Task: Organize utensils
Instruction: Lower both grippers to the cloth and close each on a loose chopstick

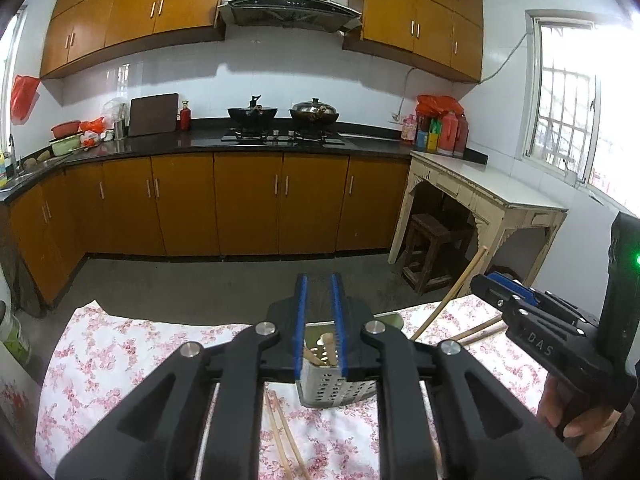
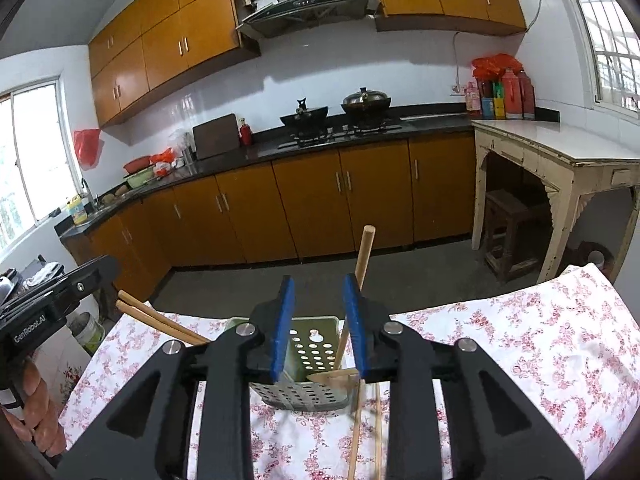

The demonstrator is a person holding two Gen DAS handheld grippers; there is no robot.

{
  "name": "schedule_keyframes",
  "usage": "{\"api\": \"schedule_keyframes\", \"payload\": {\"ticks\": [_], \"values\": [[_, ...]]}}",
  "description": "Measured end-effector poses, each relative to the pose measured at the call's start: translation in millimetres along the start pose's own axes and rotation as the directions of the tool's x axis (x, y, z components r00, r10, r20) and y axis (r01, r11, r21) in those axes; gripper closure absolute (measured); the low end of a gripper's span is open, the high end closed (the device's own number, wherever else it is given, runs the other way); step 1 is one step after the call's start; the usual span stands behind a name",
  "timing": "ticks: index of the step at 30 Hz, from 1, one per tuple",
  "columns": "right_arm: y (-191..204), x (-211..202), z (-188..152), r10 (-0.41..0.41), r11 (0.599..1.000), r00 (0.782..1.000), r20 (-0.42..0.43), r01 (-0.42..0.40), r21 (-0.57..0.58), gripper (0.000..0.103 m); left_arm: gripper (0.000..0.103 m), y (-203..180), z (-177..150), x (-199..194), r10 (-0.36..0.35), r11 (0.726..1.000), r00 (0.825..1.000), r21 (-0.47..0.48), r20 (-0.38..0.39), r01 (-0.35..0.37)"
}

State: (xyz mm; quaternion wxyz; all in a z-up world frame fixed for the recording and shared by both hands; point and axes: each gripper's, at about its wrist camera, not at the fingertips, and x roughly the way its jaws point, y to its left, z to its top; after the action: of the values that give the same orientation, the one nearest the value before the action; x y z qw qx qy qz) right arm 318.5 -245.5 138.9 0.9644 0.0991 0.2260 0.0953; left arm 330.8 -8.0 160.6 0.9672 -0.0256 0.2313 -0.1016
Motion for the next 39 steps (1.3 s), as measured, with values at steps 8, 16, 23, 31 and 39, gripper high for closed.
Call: {"api": "schedule_keyframes", "payload": {"ticks": [8,16,23,31,39], "values": [[6,-52,4,0.003,0.999,0.995,0.098,0.001,-0.044,0.076,0.083,4,-9,-50,0.003,1.000,0.998,0.002,0.059,-0.003],[-26,-94,-45,-0.035,0.999,0.997,0.069,0.038,-0.034,0.076,0.074,28,-76,-86,0.043,0.999,0.999,-0.030,0.016,-0.042],[-59,-44,-122,-0.075,0.996,0.983,-0.167,0.084,0.043,0.076,0.072,60,-159,-47,0.093,0.989,0.981,-0.100,-0.168,-0.111],[-47,22,-190,-0.037,0.998,0.931,-0.364,0.049,0.025,0.076,0.072,66,-213,-11,0.095,0.983,0.954,-0.124,-0.285,-0.135],[-48,42,-214,-0.085,0.996,0.906,-0.414,0.084,-0.022,0.081,0.072,59,-227,0,0.066,0.988,0.945,-0.110,-0.321,-0.106]]}}
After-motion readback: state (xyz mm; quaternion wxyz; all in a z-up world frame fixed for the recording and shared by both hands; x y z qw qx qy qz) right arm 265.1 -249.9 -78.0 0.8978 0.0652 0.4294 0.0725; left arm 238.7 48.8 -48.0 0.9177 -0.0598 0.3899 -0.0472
